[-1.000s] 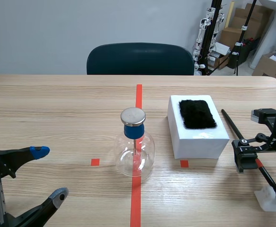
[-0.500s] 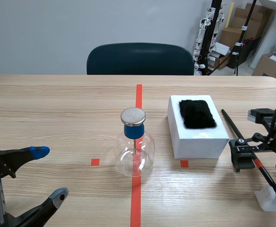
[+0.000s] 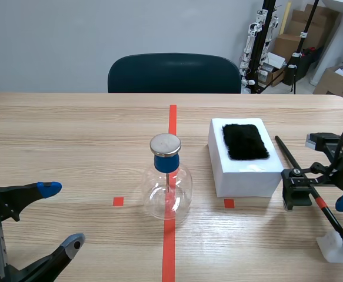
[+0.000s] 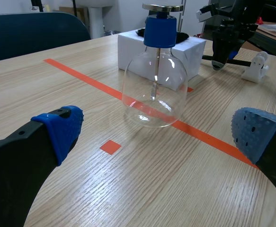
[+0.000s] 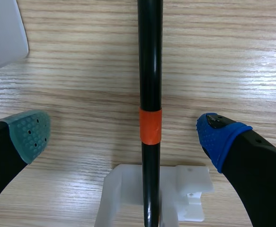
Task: Do the electroscope experiment. pick up the black charging rod
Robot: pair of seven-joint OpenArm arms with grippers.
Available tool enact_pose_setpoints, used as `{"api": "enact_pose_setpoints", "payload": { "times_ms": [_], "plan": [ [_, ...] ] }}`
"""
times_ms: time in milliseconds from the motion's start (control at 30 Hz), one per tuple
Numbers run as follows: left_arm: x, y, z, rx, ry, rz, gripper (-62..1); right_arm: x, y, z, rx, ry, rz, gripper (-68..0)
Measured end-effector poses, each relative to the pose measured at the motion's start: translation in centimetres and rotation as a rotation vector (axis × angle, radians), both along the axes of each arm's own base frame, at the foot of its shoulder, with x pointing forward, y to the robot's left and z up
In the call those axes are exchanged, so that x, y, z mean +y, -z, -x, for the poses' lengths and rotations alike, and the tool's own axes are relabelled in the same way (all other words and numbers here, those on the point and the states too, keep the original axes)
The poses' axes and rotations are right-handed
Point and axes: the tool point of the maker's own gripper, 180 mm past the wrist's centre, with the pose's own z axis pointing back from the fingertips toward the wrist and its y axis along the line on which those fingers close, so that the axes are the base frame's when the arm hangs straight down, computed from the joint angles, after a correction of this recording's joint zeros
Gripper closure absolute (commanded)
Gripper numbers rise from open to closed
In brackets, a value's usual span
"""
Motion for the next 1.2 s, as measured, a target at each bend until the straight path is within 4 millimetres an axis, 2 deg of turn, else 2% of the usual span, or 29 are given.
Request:
{"api": "enact_pose_setpoints", "payload": {
  "times_ms": [100, 367, 600, 1200],
  "plan": [
    [0.0, 0.0, 0.0, 0.0, 0.0, 0.0, -62.3, -0.01, 0.0, 0.0, 0.0, 0.0, 0.0, -63.5],
    [0.0, 0.0, 0.0, 0.0, 0.0, 0.0, -62.3, -0.01, 0.0, 0.0, 0.0, 0.0, 0.001, -56.7],
    [0.0, 0.01, 0.0, 0.0, 0.0, -0.001, -62.3, -0.41, -0.1, 0.03, 0.0, 0.002, 0.009, -45.9],
    [0.0, -0.04, -0.11, -0.039, -0.015, -0.028, -62.3, -0.79, -0.31, -0.51, -0.032, 0.004, 0.017, -28.2]
  ]
}}
